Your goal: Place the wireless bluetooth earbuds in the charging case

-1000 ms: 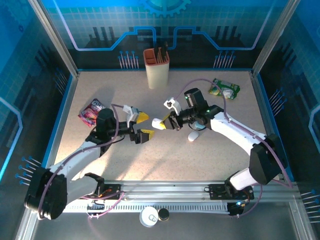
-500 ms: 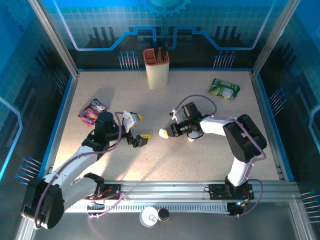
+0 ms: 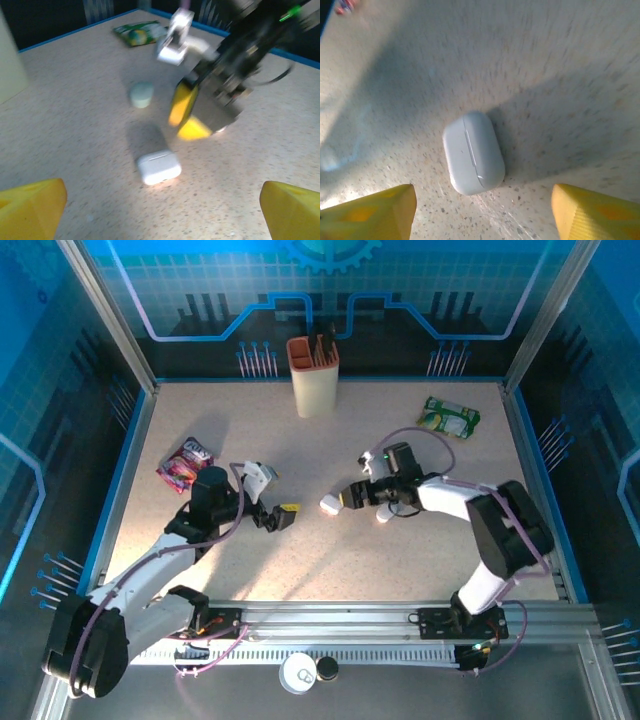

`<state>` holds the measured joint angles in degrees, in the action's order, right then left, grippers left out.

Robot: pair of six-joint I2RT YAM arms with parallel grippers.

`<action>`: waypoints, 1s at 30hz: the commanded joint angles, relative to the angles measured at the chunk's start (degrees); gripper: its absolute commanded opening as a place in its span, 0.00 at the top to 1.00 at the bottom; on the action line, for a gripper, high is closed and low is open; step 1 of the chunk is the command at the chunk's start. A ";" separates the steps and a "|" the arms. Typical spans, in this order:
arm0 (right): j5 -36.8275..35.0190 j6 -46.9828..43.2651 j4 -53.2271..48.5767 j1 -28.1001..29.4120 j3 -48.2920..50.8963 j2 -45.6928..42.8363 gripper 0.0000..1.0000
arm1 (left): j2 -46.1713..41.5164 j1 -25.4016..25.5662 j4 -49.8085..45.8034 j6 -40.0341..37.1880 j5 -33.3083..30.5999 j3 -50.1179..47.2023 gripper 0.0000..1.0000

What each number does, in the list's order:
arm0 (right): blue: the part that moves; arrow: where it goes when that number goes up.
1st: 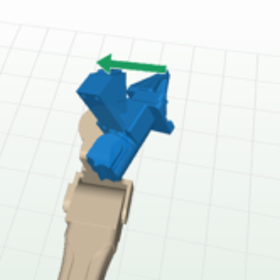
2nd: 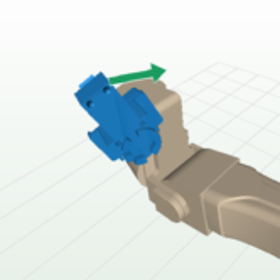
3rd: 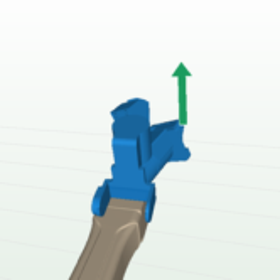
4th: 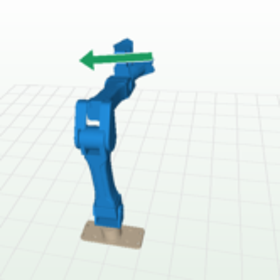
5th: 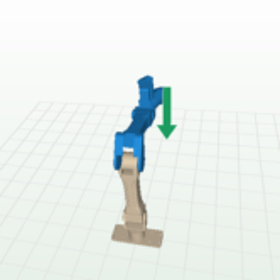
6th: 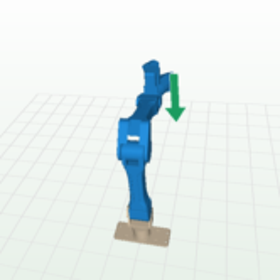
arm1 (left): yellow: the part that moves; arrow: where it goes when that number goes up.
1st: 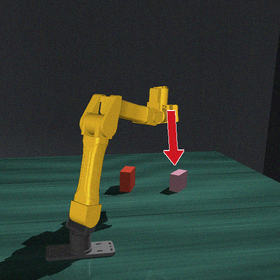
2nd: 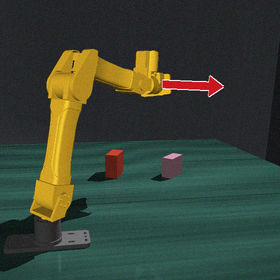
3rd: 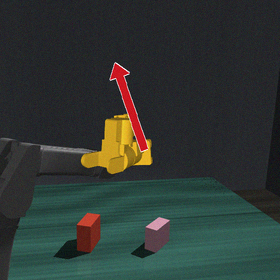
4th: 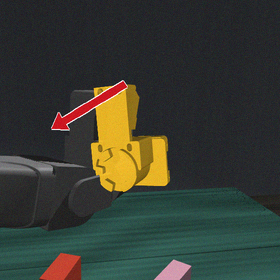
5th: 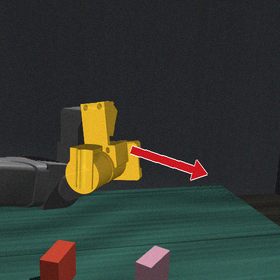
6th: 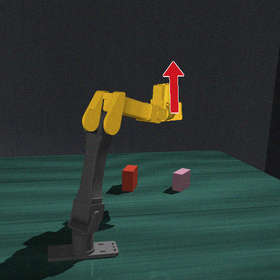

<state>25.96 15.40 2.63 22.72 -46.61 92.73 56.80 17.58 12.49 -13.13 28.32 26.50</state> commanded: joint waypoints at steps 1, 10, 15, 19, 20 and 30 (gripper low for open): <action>-6.51 -3.77 -1.63 -3.35 0.77 -9.43 0.17 | -2.20 -1.39 1.16 3.32 -12.61 -1.04 0.01; -25.77 -14.41 2.70 -14.18 7.20 -17.28 0.00 | -2.06 -7.30 5.52 3.70 -29.45 -6.10 0.01; -29.95 -16.32 22.74 -17.63 13.94 -12.12 0.00 | 2.63 -11.08 18.77 8.61 -29.15 -12.40 0.01; -27.14 -15.79 31.25 -20.00 15.53 -6.78 0.00 | 6.83 -12.74 25.25 9.61 -29.52 -13.36 0.01; -26.26 -15.54 33.88 -20.45 16.57 -5.85 0.00 | 8.16 -13.13 27.00 9.57 -29.45 -13.27 0.01; -25.41 -15.64 50.21 -20.54 24.75 -4.64 0.00 | 25.79 -15.11 35.66 9.07 -28.40 -4.94 0.01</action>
<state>0.40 0.75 44.73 2.22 -21.98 87.61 78.78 3.14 42.89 -4.16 -0.23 18.15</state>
